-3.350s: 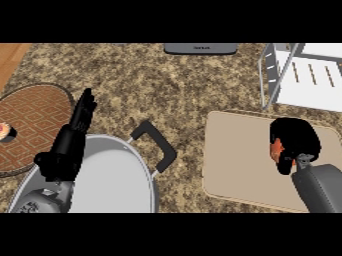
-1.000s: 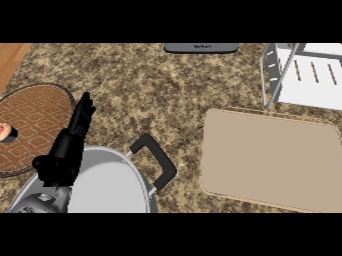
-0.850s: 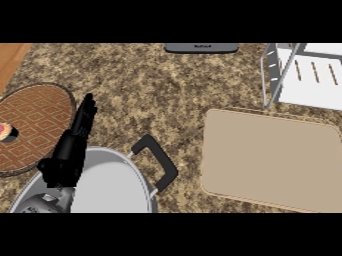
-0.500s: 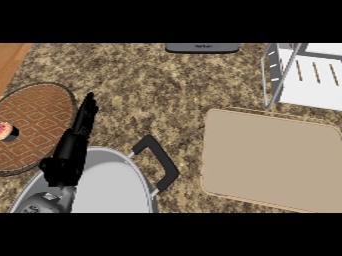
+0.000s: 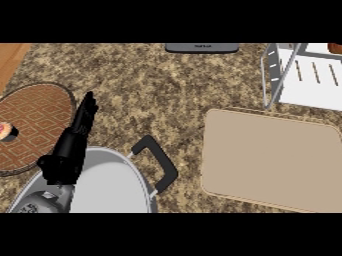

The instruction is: Pick the squash from the tray and place it in the tiered basket

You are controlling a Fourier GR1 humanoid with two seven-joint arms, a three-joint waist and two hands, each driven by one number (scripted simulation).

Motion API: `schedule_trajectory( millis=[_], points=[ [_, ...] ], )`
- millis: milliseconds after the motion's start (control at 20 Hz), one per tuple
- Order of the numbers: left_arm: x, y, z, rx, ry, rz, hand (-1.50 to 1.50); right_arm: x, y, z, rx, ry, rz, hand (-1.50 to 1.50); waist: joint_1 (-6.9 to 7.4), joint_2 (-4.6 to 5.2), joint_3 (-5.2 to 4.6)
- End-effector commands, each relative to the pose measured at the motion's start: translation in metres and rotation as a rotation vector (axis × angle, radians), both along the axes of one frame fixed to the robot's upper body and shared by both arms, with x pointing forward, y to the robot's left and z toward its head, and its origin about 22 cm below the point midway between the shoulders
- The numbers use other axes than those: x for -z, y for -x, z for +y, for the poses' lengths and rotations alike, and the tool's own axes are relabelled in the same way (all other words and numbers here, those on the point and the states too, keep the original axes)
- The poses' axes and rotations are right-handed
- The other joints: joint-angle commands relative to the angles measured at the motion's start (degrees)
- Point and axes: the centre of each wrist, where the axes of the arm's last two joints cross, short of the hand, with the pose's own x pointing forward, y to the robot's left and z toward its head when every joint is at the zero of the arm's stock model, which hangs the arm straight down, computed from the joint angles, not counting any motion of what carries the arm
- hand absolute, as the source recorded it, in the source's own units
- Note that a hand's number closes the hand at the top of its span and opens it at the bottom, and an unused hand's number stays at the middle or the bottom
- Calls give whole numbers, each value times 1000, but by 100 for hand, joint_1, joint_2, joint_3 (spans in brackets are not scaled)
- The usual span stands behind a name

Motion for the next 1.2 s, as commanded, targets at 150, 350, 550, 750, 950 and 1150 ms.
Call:
schedule_trajectory(
  millis=[150,350,550,750,950,1150],
  points=[
    [0,-8,-12,-20,19,-31,0,-12,10,-33,84,-193,-264,-150,-84,50,-113],
    [3,-11,2,-35,2,-23,0,-9,25,-54,217,-213,-326,-150,-172,22,-119],
    [-3,-7,-4,-46,10,-5,0,-23,59,-98,304,-326,-398,-150,-298,-28,-115],
    [5,0,4,-90,9,0,0,-2,113,-152,314,-385,-451,-150,-440,-50,-114],
    [7,8,11,-98,-8,14,0,27,175,-196,319,-385,-453,-150,-549,-69,-109],
    [5,1,7,-102,3,5,0,26,231,-214,266,-422,-480,-150,-532,-57,-118]
  ],
)
